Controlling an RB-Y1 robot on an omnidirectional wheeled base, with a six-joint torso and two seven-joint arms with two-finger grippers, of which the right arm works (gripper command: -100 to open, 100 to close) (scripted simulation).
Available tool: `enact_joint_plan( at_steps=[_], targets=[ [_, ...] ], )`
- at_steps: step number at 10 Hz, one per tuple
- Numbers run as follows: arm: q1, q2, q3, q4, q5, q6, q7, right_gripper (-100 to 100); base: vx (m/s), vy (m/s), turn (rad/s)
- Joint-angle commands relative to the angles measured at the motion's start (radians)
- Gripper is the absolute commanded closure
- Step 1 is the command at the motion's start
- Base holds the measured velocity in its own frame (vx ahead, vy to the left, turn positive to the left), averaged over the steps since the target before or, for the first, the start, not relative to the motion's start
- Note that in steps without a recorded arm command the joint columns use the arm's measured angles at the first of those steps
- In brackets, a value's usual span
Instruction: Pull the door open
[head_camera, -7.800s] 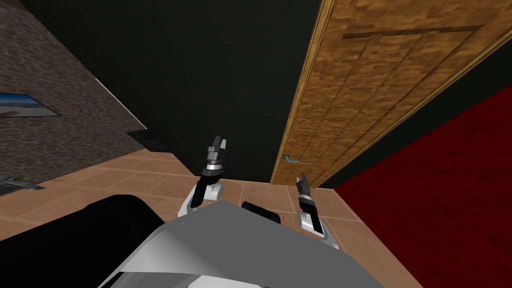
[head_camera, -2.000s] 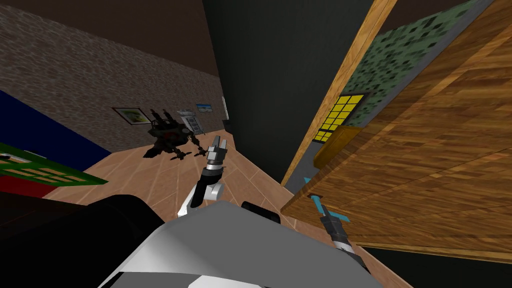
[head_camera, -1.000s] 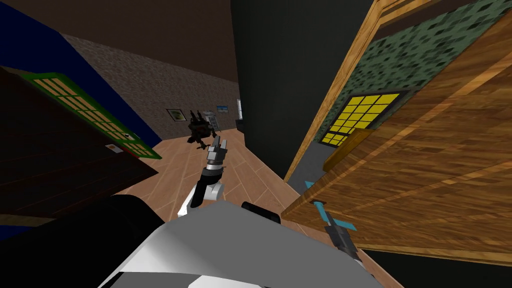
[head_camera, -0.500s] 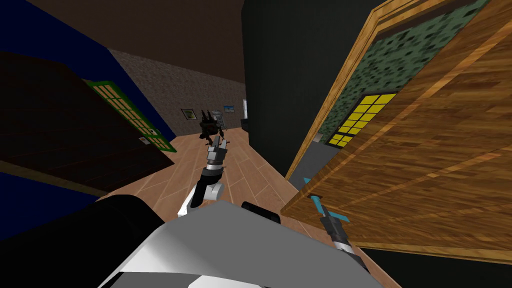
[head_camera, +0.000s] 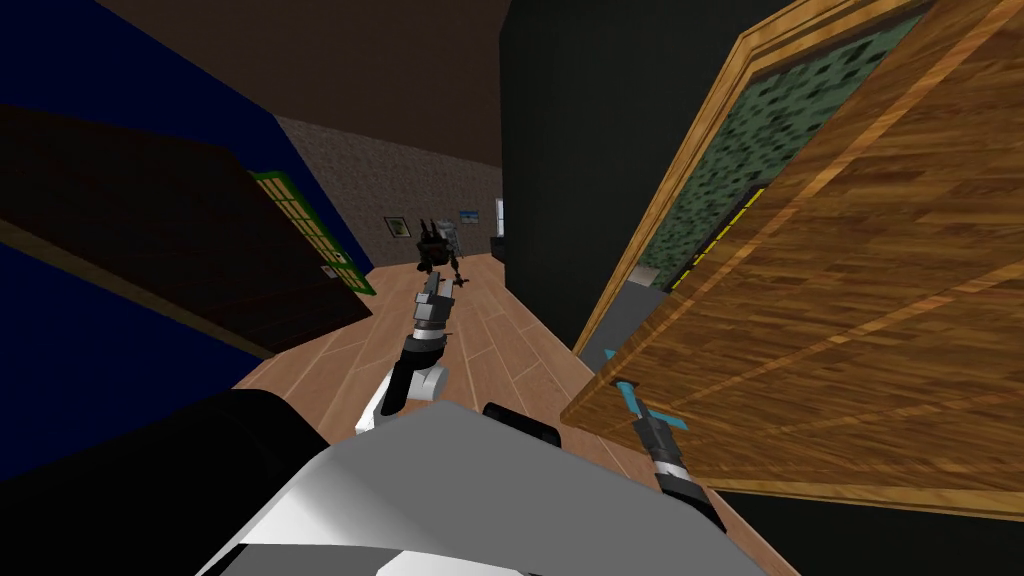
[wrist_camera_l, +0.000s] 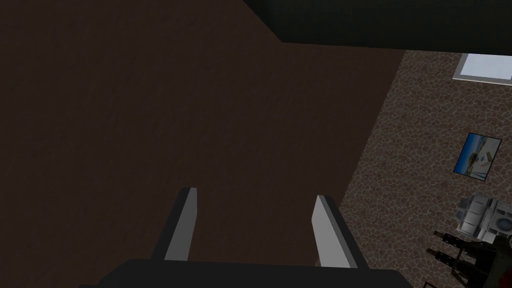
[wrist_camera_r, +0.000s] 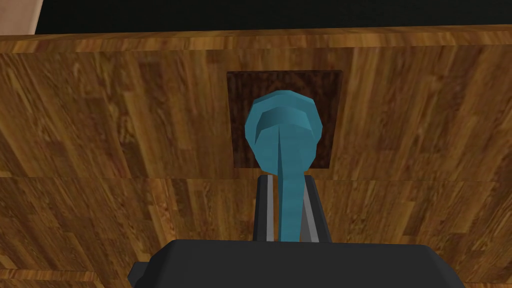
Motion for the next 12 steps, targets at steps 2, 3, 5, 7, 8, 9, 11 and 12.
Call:
enact_joint_plan(
  at_steps=[2, 3, 5, 7, 8, 9, 11, 12],
  targets=[
    [-0.034, 0.014, -0.006, 0.012, 0.001, 0.034, 0.013, 100, -0.193, -0.066, 0.143],
    [-0.043, 0.017, -0.008, 0.015, 0.001, 0.040, 0.016, 100, -0.140, -0.055, 0.071],
    [-0.075, 0.028, -0.013, 0.029, 0.002, 0.061, 0.025, 100, -0.165, -0.078, 0.138],
    [-0.098, 0.036, -0.016, 0.038, 0.002, 0.076, 0.032, 100, -0.140, -0.056, 0.086],
    [-0.098, 0.036, -0.016, 0.038, 0.002, 0.076, 0.032, 100, -0.146, -0.045, 0.073],
    [-0.098, 0.036, -0.016, 0.038, 0.002, 0.076, 0.032, 100, -0.055, -0.008, -0.016],
    [-0.131, 0.048, -0.022, 0.052, 0.003, 0.098, 0.041, 100, -0.174, -0.061, 0.127],
    [-0.147, 0.053, -0.024, 0.059, 0.003, 0.109, 0.046, 100, -0.204, -0.071, 0.114]
  ],
)
